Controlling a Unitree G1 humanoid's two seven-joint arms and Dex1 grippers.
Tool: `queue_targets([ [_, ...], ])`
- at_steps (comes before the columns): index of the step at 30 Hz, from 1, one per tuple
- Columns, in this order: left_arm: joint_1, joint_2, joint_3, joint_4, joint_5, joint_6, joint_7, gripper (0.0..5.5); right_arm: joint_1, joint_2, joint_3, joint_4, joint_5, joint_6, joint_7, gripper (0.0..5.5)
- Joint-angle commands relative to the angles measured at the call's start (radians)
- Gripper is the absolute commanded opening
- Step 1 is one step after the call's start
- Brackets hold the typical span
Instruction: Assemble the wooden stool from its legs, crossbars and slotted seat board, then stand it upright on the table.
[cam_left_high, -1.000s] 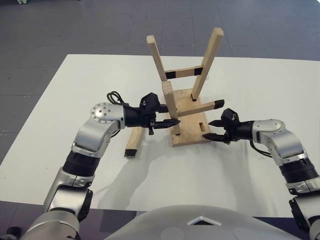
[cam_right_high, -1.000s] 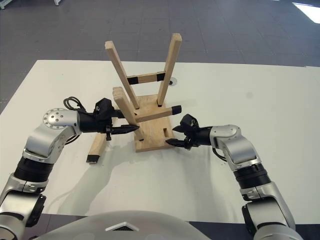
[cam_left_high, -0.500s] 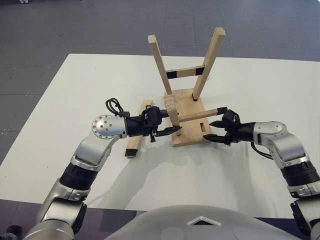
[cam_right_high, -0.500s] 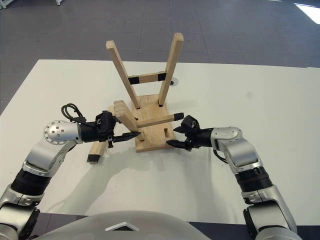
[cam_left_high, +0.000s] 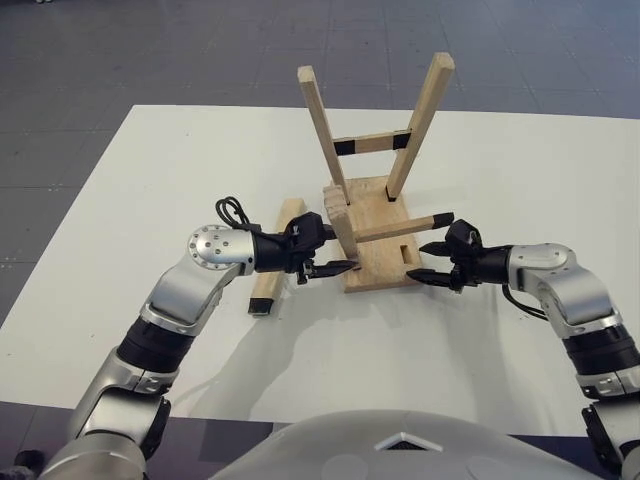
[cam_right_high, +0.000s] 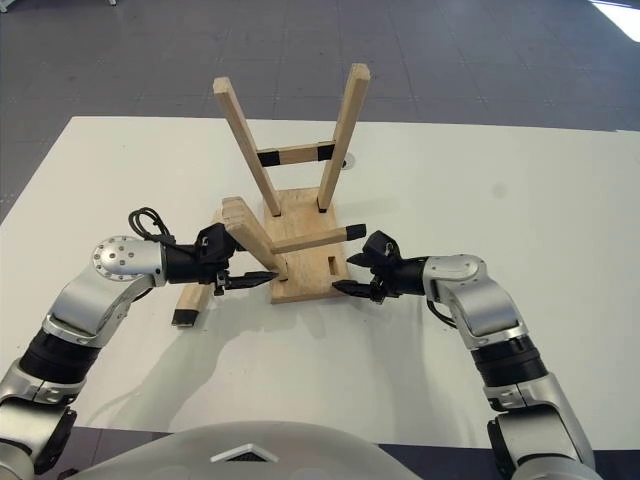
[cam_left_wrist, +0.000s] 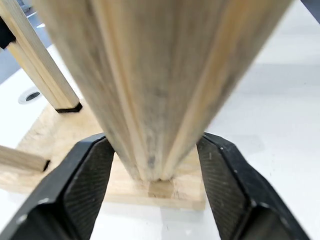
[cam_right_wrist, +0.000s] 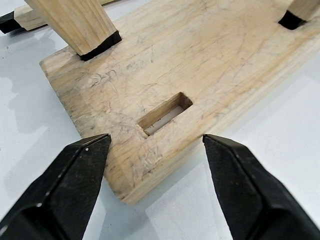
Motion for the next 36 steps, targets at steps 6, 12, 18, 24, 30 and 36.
queue_targets([
  [6, 0.111, 0.147, 0.005, -0.023, 0.091, -0.019, -0.074, 3.52, 0.095, -0.052, -0.058, -0.074, 0.043, 0.063, 0.017, 3.39],
  [12, 0.184, 0.046, -0.053, 0.047, 0.178, -0.011, 0.033, 3.52, 0.177, -0.037, -0.174, -0.188, 0.12, 0.081, -0.033, 3.39],
  [18, 0.184, -0.053, -0.064, 0.05, 0.209, 0.048, 0.124, 3.52, 0.172, -0.042, -0.143, -0.104, 0.051, 0.011, -0.043, 3.39],
  [24, 0.14, -0.128, -0.052, 0.11, 0.249, 0.045, 0.209, 3.52, 0.133, 0.0, -0.099, -0.052, 0.013, -0.018, -0.051, 3.39],
  [30, 0.031, -0.18, 0.055, 0.234, 0.257, 0.006, 0.315, 3.52, 0.133, 0.014, -0.084, -0.052, 0.006, -0.02, -0.054, 3.39],
  [36, -0.019, -0.141, 0.186, 0.226, 0.158, 0.041, 0.268, 3.52, 0.138, 0.019, -0.09, -0.066, 0.007, -0.014, -0.069, 3.39],
])
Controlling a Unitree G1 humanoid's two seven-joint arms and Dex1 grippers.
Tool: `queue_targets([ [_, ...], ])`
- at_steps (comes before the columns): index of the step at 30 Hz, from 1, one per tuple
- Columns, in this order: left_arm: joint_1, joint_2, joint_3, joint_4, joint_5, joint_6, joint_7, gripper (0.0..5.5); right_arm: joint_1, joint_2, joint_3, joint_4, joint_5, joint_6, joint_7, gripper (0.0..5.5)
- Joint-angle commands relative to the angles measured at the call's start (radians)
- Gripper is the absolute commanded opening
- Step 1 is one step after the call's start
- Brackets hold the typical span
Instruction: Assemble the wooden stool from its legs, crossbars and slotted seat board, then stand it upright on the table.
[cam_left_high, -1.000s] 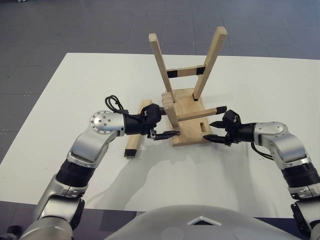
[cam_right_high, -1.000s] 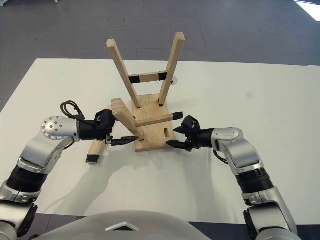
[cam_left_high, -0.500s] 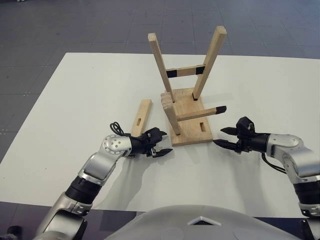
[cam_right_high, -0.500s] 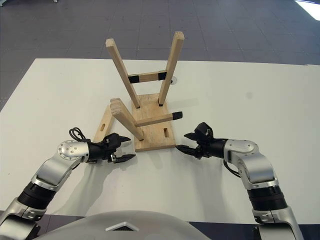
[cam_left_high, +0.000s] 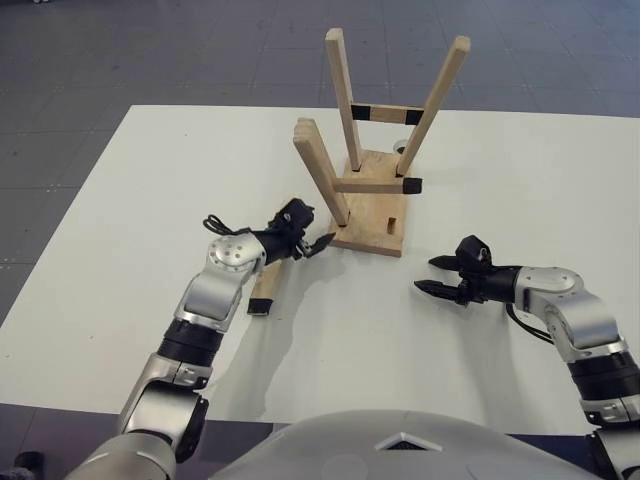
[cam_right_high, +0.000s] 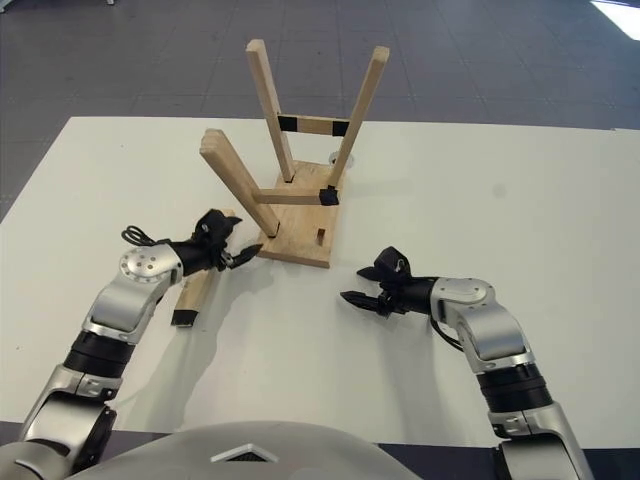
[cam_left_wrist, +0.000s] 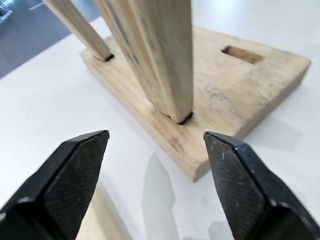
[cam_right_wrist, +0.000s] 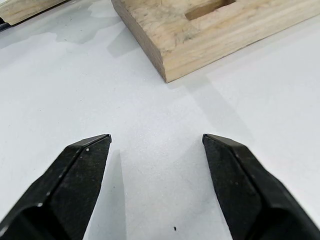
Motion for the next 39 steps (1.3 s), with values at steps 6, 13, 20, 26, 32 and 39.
queue_targets([
  [6, -0.077, 0.151, 0.348, -0.121, -0.249, 0.259, -0.036, 2.96, 0.021, 0.003, -0.03, -0.029, 0.001, 0.014, -0.041, 3.39],
  [13, -0.443, -0.075, 0.5, -0.22, -0.55, 0.479, 0.241, 1.96, -0.024, 0.09, -0.055, -0.003, -0.031, -0.022, -0.168, 3.39],
  [20, -0.438, -0.184, 0.449, -0.37, -0.649, 0.691, 0.44, 1.82, 0.015, 0.166, -0.136, 0.009, -0.174, -0.231, -0.439, 3.39],
  [26, -0.445, -0.195, 0.38, -0.337, -0.621, 0.677, 0.432, 1.82, -0.026, 0.189, -0.124, 0.066, -0.256, -0.264, -0.522, 3.39],
  [32, -0.548, -0.194, 0.407, -0.275, -0.615, 0.543, 0.384, 1.82, -0.032, 0.198, -0.112, 0.077, -0.279, -0.274, -0.523, 3.39],
  [39, -0.709, -0.186, 0.485, -0.196, -0.638, 0.318, 0.334, 1.82, -0.025, 0.202, -0.117, 0.07, -0.286, -0.272, -0.52, 3.39],
])
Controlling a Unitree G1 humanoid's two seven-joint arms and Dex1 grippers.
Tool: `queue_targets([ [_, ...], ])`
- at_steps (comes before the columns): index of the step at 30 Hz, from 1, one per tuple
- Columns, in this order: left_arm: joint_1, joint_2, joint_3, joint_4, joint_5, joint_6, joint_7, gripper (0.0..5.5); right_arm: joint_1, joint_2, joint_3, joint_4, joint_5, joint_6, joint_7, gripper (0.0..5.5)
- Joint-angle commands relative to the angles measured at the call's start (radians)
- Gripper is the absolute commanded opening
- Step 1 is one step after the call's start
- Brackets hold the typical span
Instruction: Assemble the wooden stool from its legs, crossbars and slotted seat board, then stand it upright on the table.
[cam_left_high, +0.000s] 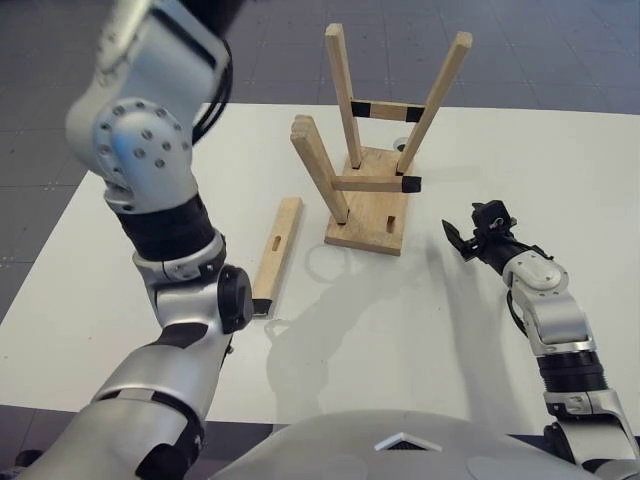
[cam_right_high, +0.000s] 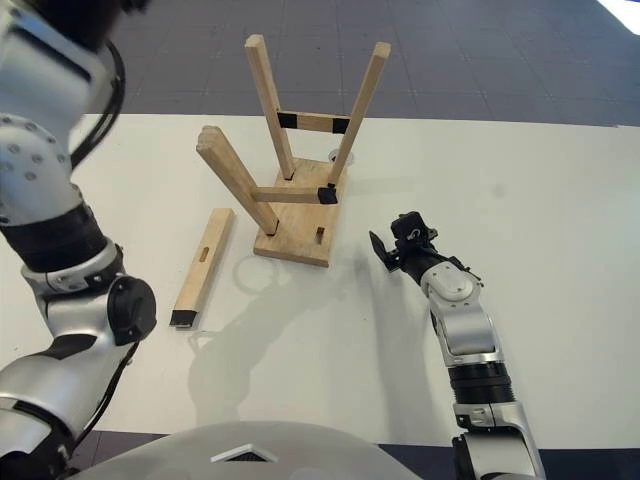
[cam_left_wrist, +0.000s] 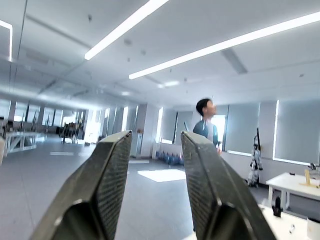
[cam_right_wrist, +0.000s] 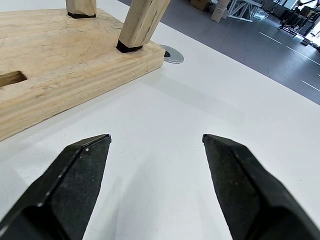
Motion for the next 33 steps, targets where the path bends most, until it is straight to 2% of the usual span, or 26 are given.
queue_targets([
  [1, 0.03, 0.032, -0.045, 0.041, 0.023, 0.0, -0.041, 1.82, -0.009, 0.001, -0.004, -0.003, -0.01, -0.005, 0.001, 3.39],
  [5, 0.212, 0.011, -0.209, 0.026, 0.038, 0.154, -0.043, 1.82, -0.017, 0.007, 0.002, 0.005, -0.015, -0.007, 0.004, 3.39],
  [8, 0.403, 0.017, -0.378, -0.001, 0.1, 0.286, -0.006, 1.82, -0.023, 0.01, 0.002, 0.008, -0.021, -0.01, 0.006, 3.39],
  [9, 0.434, 0.014, -0.388, 0.008, 0.119, 0.293, 0.008, 1.82, -0.024, 0.009, 0.0, 0.008, -0.02, -0.01, 0.008, 3.39],
  [15, 0.264, -0.035, -0.272, 0.082, 0.119, 0.186, 0.009, 1.82, -0.021, 0.007, -0.003, 0.01, -0.025, -0.007, 0.013, 3.39],
  [20, 0.229, -0.065, -0.241, -0.03, 0.08, 0.134, -0.013, 1.82, -0.02, 0.009, 0.003, 0.018, -0.03, -0.007, 0.015, 3.39],
  [23, 0.175, -0.065, -0.154, -0.066, 0.033, 0.09, 0.01, 1.82, -0.028, 0.007, 0.002, 0.021, -0.031, -0.005, 0.017, 3.39],
  [27, 0.083, 0.074, 0.009, 0.059, 0.073, -0.023, 0.017, 1.82, -0.016, 0.007, 0.004, 0.011, -0.032, -0.003, 0.021, 3.39],
  [31, 0.121, 0.205, 0.055, 0.151, 0.131, -0.084, -0.037, 1.82, -0.013, 0.006, 0.004, 0.009, -0.035, -0.001, 0.023, 3.39],
  [33, 0.209, 0.257, 0.075, 0.143, 0.151, -0.081, -0.057, 1.82, -0.009, 0.002, -0.001, 0.004, -0.035, 0.0, 0.024, 3.39],
])
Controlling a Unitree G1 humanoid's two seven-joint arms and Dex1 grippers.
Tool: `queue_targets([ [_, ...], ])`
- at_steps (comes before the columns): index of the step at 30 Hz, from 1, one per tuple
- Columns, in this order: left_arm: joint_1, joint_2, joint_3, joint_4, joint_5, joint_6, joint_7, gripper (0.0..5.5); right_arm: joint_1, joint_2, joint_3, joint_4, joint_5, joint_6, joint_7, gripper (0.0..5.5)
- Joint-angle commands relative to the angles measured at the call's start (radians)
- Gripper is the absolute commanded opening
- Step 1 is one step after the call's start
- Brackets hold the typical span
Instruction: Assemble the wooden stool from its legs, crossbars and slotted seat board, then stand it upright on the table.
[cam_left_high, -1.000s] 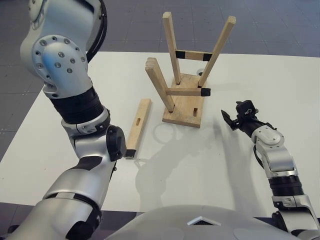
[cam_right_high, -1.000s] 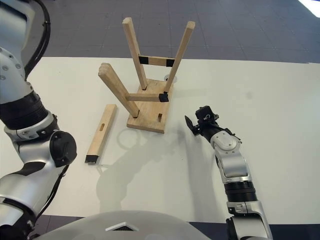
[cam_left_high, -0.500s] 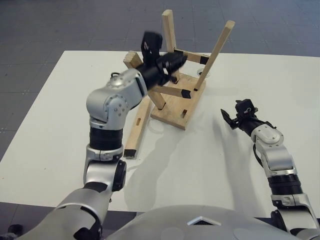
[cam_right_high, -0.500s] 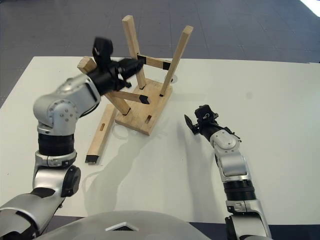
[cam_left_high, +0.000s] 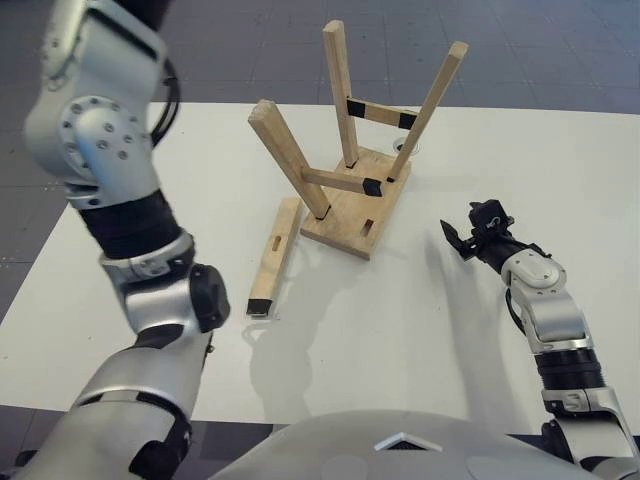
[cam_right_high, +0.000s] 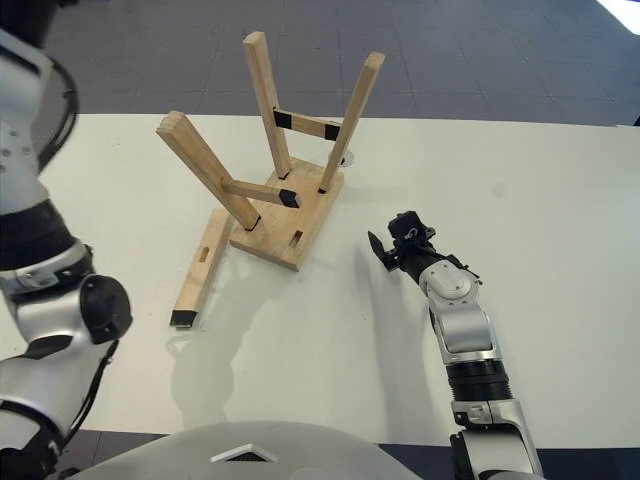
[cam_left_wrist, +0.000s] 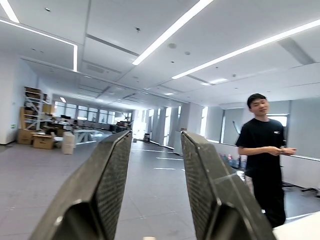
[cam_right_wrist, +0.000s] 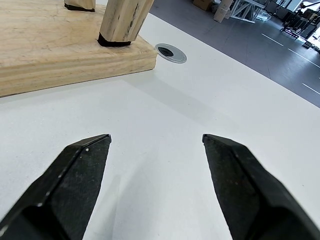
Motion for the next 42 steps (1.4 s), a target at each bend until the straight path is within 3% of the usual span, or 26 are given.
queue_targets([
  [1, 0.171, 0.084, 0.03, -0.001, 0.039, 0.007, -0.041, 1.82, 0.005, -0.009, -0.004, -0.01, -0.007, 0.003, 0.005, 3.39],
  [5, 0.492, 0.176, -0.047, -0.025, 0.133, 0.053, -0.125, 1.82, 0.013, -0.01, -0.011, -0.01, -0.007, 0.002, 0.002, 3.39],
  [8, 0.747, 0.211, -0.154, -0.149, 0.114, 0.266, -0.153, 1.82, 0.024, -0.011, -0.013, -0.017, -0.007, 0.005, 0.002, 3.39],
  [10, 0.814, 0.195, -0.195, -0.263, 0.078, 0.389, -0.137, 1.82, 0.03, -0.012, -0.012, -0.021, -0.007, 0.009, 0.005, 3.39],
  [20, 0.946, 0.124, -0.283, -0.61, 0.136, 0.594, 0.066, 2.0, 0.054, -0.013, -0.006, -0.041, -0.012, 0.024, 0.01, 3.39],
  [26, 1.009, 0.047, -0.33, -0.631, 0.18, 0.585, 0.128, 2.0, 0.053, -0.012, -0.002, -0.045, -0.014, 0.03, 0.01, 3.39],
  [35, 1.071, 0.034, -0.369, -0.553, 0.279, 0.473, 0.129, 2.0, 0.058, -0.011, -0.002, -0.057, -0.015, 0.04, 0.015, 3.39],
  [42, 1.1, 0.022, -0.373, -0.526, 0.287, 0.477, 0.106, 3.07, 0.061, -0.01, -0.007, -0.062, -0.013, 0.047, 0.012, 3.39],
])
